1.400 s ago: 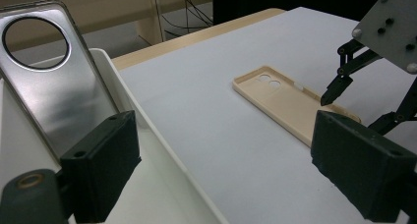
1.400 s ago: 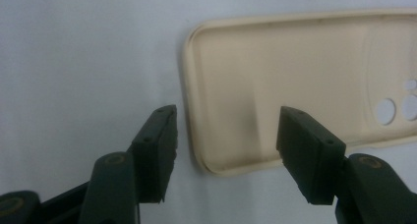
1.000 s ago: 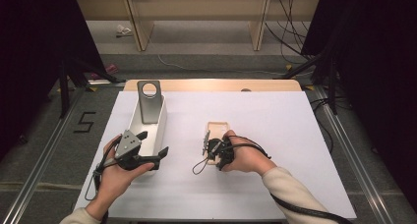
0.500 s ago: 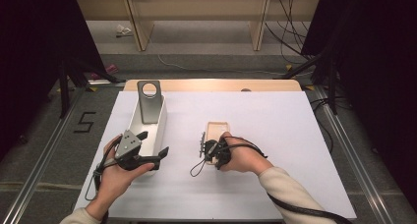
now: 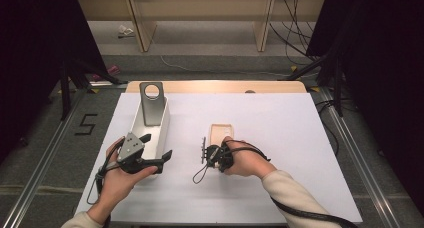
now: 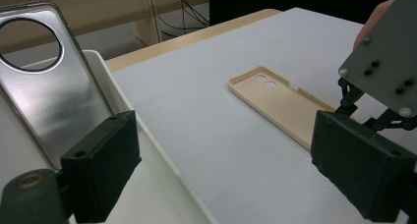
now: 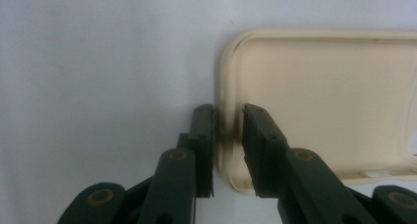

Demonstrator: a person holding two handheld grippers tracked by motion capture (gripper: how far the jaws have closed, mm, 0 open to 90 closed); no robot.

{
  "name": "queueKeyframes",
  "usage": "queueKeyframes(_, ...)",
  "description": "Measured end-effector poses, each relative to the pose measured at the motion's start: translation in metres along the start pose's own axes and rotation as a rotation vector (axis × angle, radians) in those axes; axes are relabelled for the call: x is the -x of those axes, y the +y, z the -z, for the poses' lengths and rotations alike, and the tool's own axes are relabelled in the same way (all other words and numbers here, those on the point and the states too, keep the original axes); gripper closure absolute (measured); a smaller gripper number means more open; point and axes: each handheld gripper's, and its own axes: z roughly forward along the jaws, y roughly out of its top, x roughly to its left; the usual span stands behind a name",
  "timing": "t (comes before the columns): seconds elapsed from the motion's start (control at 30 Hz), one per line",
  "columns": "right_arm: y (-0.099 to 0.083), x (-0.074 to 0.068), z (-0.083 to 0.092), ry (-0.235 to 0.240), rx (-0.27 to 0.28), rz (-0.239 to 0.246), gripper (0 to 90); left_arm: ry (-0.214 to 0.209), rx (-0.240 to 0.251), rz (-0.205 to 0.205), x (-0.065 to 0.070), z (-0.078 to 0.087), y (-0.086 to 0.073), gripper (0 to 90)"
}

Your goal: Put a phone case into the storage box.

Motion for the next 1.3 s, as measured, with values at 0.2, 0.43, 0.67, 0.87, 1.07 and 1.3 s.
queueKeyframes(0.2, 0.0009, -0.0018, 0.0004, -0.006, -0.005, -0.002, 80.4, -0.004, 0.005, 0.003, 0.0000, 0.0000, 0.0001, 10.9)
queueKeyframes(0.43, 0.0009, -0.0026, 0.0000, -0.018, 0.000, 0.002, 83.4, -0.003, 0.004, 0.001, -0.0001, 0.0000, 0.0001, 10.9)
queueKeyframes(0.67, 0.0009, -0.0040, 0.0007, -0.014, -0.006, 0.001, 84.9, -0.003, 0.001, 0.000, 0.0001, -0.0002, -0.0002, 10.9)
queueKeyframes(0.87, 0.0003, -0.0040, 0.0007, -0.018, 0.003, 0.011, 85.5, -0.003, 0.000, -0.001, -0.0001, -0.0002, -0.0003, 11.0)
queueKeyframes(1.07, -0.0012, -0.0047, 0.0011, -0.016, 0.013, 0.007, 86.3, -0.001, 0.001, 0.003, -0.0007, -0.0001, -0.0004, 11.1)
queueKeyframes(1.3, -0.0038, -0.0059, 0.0039, -0.013, 0.044, 0.016, 86.7, 0.001, -0.001, 0.003, -0.0012, 0.0007, -0.0004, 11.4)
